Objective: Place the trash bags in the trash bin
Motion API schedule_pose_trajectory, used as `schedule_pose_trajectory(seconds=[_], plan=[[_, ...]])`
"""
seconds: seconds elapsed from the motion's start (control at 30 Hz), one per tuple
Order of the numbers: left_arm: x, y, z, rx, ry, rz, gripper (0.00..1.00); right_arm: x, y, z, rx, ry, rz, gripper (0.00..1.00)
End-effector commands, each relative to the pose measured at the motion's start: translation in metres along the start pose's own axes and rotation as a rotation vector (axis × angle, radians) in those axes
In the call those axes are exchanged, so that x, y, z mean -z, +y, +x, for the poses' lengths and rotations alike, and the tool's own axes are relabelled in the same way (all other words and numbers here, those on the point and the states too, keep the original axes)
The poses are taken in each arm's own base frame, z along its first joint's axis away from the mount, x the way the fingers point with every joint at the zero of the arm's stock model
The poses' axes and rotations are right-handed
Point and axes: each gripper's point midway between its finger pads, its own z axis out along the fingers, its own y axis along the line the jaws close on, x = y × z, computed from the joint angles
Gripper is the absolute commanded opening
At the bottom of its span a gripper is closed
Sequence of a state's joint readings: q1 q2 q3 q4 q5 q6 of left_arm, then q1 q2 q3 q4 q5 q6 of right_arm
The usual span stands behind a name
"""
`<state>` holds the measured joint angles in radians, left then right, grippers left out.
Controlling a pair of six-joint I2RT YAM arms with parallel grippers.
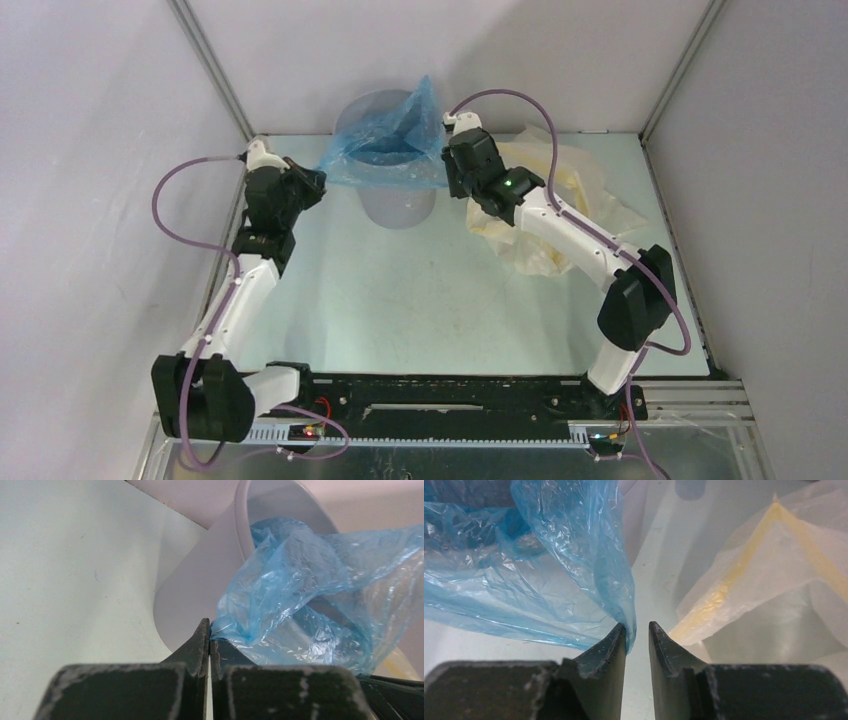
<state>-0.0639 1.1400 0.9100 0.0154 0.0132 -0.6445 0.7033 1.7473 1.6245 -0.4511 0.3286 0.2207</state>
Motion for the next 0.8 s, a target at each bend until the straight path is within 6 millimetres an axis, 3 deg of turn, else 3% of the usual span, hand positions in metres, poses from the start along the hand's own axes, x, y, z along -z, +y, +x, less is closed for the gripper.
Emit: schedule_pose_trajectory(seconds=[0.0,0.17,0.43,0.77], plan=[[-0.014,0.011,-0.011,-0.043,-0.06,-0.048,0.0,0.012,0.013,-0.039,-0.101,-0.118,-0.134,0.24],[-0.032,0.008,-0.016,-0.052,-0.067,-0.038,0.0,0.0,0.011,-0.051,-0.129,-0.156,-0.183,0.2],[-0.064,0.0,-0.007,-0.023,0.018,0.023,0.0,-0.031,-0.005,-0.051,-0.157,-0.133,-0.183,0.16],[-0.074,0.006,-0.002,-0.031,0.036,0.015,0.0,-0.046,-0.016,-0.042,-0.143,-0.067,-0.183,0.23]])
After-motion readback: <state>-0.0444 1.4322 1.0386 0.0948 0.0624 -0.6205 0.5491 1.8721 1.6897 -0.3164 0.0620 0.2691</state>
